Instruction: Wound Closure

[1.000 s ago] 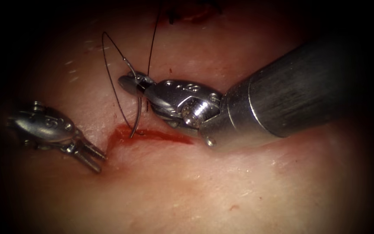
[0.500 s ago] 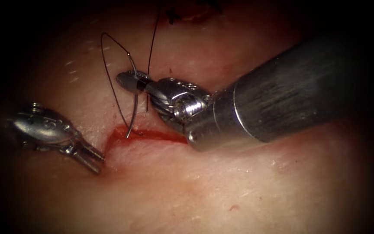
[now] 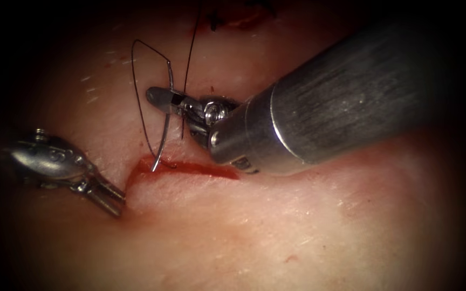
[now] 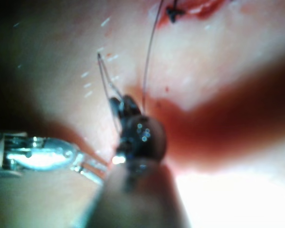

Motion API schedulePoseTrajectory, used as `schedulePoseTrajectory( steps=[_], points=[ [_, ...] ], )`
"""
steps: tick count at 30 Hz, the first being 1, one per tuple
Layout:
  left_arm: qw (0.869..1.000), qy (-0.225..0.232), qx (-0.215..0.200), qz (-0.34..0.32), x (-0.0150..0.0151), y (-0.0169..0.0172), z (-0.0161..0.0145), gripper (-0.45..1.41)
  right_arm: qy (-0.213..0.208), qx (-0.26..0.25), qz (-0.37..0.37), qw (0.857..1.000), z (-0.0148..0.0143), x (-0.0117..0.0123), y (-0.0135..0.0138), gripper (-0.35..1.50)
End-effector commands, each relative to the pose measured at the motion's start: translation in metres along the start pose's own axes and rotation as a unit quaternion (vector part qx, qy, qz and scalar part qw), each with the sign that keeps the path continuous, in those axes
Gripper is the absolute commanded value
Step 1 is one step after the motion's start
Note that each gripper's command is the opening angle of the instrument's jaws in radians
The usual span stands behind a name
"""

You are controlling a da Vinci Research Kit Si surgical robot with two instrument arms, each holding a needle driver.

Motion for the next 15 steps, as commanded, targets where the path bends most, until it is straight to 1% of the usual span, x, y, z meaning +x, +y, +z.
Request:
schedulePoseTrajectory(
  steps=[1, 4, 7, 15],
  points=[
    [1.0, 0.001, -0.004, 0.002, 0.0, 0.001, 0.0016, 0.27, -0.007, -0.001, 0.014, 1.0, 0.0003, -0.0013, -0.0001, -0.35],
    [1.0, 0.001, -0.005, 0.003, -0.0003, 0.0011, 0.0013, 0.27, -0.021, -0.006, 0.044, 0.999, 0.0001, -0.0014, -0.0003, -0.35],
    [1.0, 0.0, -0.006, 0.004, -0.0006, 0.0011, 0.001, 0.25, -0.045, -0.008, 0.076, 0.996, 0.0001, -0.002, -0.0007, -0.35],
    [1.0, -0.001, -0.008, 0.004, -0.0006, 0.0009, 0.0009, 0.25, -0.075, -0.007, 0.126, 0.989, 0.0007, -0.003, -0.0012, -0.35]
  ],
)
